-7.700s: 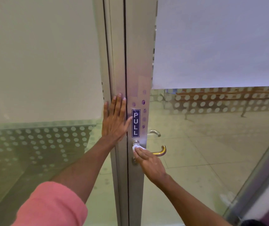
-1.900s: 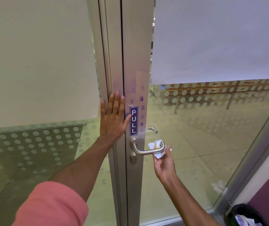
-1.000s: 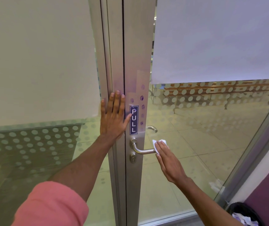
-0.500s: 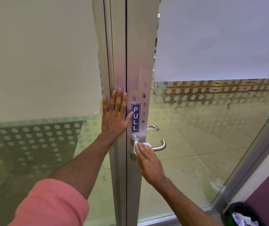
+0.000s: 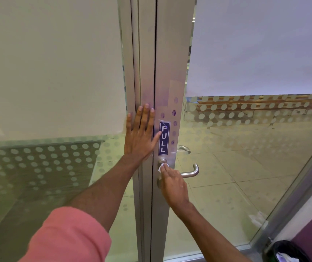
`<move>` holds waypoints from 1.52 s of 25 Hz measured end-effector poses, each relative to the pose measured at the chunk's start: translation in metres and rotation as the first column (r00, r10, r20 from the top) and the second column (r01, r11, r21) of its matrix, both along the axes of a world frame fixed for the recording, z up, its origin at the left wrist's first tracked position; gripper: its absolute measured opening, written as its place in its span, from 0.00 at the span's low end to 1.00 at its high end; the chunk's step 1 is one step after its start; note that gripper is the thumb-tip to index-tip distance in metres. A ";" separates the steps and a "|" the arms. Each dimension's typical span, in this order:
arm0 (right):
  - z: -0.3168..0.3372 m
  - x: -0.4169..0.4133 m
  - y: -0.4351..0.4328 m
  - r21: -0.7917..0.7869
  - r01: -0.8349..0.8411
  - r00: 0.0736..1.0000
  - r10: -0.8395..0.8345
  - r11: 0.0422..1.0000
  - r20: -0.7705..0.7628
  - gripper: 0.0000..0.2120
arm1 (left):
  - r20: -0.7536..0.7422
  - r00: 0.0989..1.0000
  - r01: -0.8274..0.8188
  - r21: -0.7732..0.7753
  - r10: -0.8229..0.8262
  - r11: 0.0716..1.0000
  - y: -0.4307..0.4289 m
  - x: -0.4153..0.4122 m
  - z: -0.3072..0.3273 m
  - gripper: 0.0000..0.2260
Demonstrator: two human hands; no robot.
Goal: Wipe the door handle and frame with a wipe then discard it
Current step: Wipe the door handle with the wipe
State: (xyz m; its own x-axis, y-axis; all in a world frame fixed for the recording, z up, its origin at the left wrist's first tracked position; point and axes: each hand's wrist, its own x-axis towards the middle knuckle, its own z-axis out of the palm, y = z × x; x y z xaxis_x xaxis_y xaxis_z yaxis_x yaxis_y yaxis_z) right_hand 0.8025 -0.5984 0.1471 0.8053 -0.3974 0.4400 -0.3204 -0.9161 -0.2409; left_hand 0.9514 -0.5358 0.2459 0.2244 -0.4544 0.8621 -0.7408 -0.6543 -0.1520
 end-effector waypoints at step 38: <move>0.000 0.013 -0.003 -0.023 -0.016 1.000 0.017 1.000 0.012 0.34 | 0.025 1.000 0.009 -0.010 -0.008 1.000 0.000 0.001 -0.001 0.38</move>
